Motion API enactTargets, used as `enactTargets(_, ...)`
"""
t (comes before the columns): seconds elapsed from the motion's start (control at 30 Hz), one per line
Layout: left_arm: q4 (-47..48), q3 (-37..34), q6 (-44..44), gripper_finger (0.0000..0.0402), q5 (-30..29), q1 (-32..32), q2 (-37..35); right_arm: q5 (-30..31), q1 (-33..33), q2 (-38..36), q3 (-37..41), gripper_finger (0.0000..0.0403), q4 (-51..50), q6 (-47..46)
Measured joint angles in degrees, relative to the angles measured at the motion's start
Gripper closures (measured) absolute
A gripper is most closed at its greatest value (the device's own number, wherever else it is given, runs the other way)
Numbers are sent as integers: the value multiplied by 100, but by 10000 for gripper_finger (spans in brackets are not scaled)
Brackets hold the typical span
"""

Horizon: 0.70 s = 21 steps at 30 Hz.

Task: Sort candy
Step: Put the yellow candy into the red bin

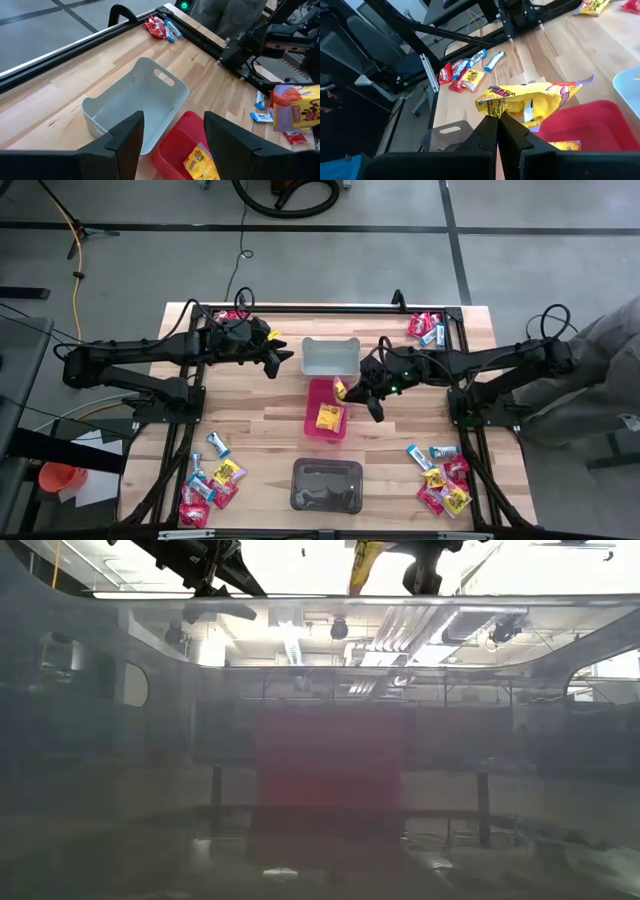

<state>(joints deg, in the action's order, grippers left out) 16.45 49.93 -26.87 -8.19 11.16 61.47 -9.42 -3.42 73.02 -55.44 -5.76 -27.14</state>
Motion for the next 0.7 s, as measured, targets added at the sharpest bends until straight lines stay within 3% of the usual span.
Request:
enactTargets(0.17, 0, 0, 2, 206, 3, 0, 0, 84, 4, 181, 0, 401, 118, -136)
enactTargets(0.3, 4, 0, 2, 206, 10, 0, 2, 183, 4, 443, 0, 372, 122, -243)
enactTargets(0.5, 6, 0, 4, 206, 11, 0, 2, 294, 44, 741, 0, 265, 214, -564)
enactTargets(0.7, 4, 0, 6, 206, 10, 0, 2, 191, 43, 705, 0, 160, 224, -209)
